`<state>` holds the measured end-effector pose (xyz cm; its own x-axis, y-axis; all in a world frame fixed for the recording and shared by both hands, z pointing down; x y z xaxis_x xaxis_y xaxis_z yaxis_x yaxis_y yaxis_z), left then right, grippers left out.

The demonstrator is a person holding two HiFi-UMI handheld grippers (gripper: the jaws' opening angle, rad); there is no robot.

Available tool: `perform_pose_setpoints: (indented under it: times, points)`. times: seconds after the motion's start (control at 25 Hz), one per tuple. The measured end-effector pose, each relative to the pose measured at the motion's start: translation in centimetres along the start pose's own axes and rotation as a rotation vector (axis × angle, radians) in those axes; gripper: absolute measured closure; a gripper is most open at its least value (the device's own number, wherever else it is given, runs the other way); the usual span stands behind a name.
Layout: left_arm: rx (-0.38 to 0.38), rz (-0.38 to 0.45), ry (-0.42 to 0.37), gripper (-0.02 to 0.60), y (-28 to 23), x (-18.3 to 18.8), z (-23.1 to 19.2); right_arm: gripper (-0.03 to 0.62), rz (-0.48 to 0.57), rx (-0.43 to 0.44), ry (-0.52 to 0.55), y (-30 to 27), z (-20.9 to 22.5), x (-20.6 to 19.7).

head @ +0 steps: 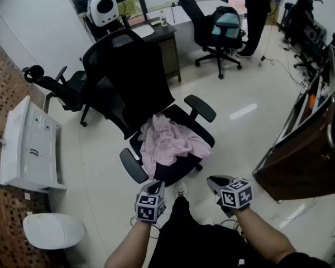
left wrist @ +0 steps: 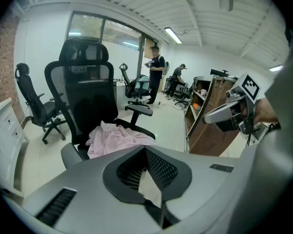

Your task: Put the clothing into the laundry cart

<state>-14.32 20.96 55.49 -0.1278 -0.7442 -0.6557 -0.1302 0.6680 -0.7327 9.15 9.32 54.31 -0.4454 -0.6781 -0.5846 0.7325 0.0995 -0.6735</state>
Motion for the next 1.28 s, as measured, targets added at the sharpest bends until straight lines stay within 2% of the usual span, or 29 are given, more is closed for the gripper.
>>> perform_pose_setpoints:
  times: [0.12, 0.28, 0.6, 0.64, 0.68, 0.72, 0.8, 0.96, 1.04, 1.08, 1.16, 1.2, 1.28]
  points:
    - [-0.009, 0.002, 0.012, 0.581, -2.8, 2.7, -4.1, 0.528, -0.003, -0.006, -0.011, -3.1, 0.5, 3.5]
    - [-0.005, 0.009, -0.012, 0.581, -6.4, 6.5, -9.3, 0.528, -0.006, -0.038, -0.031, -6.9, 1.7, 7.7]
    - [-0.031, -0.057, -0.015, 0.577, -13.4, 10.2, -16.4, 0.528, -0.022, -0.075, -0.082, -12.3, 3.9, 12.0]
    - [-0.042, -0.072, -0.009, 0.557, -14.4, 10.3, -16.8, 0.528, -0.025, -0.071, -0.087, -12.7, 4.2, 12.1]
    - [-0.051, -0.088, -0.005, 0.482, -15.4, 10.3, -17.1, 0.528, -0.026, -0.068, -0.096, -13.1, 4.5, 12.2]
    - [-0.056, -0.103, -0.003, 0.454, -16.4, 10.3, -17.3, 0.528, -0.026, -0.063, -0.109, -13.4, 4.9, 12.1]
    - [-0.054, -0.128, -0.005, 0.447, -18.4, 10.4, -17.8, 0.528, -0.033, -0.053, -0.137, -14.2, 5.7, 11.9]
    - [-0.045, -0.182, 0.001, 0.351, -22.8, 9.8, -19.3, 0.528, -0.056, -0.049, -0.177, -15.9, 7.3, 11.5]
    - [-0.037, -0.211, 0.005, 0.345, -25.0, 9.1, -20.2, 0.528, -0.058, -0.049, -0.192, -17.0, 8.2, 11.4]
    - [-0.031, -0.222, 0.009, 0.321, -26.2, 8.8, -20.6, 0.528, -0.058, -0.050, -0.198, -17.6, 8.7, 11.4]
    - [-0.018, -0.239, 0.022, 0.308, -28.4, 8.2, -21.4, 0.528, -0.054, -0.051, -0.204, -18.8, 9.9, 11.6]
    - [-0.012, -0.246, 0.032, 0.277, -29.3, 8.0, -21.8, 0.528, -0.051, -0.051, -0.209, -19.5, 10.5, 11.7]
    - [-0.007, -0.254, 0.066, 0.253, -31.0, 7.6, -22.7, 0.528, -0.051, -0.049, -0.216, -20.8, 11.4, 11.9]
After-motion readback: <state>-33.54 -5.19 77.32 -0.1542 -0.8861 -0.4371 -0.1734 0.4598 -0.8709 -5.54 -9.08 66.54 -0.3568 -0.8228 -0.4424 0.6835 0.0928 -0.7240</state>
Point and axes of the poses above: the fingertips, and each gripper's own axes: y backward along the fingers, z to its right, x out of its top, the point moved 7 cm from there along y, backward along the fingers, and after that the axes turned 4 degrees about -z, right-handed, at the moved point
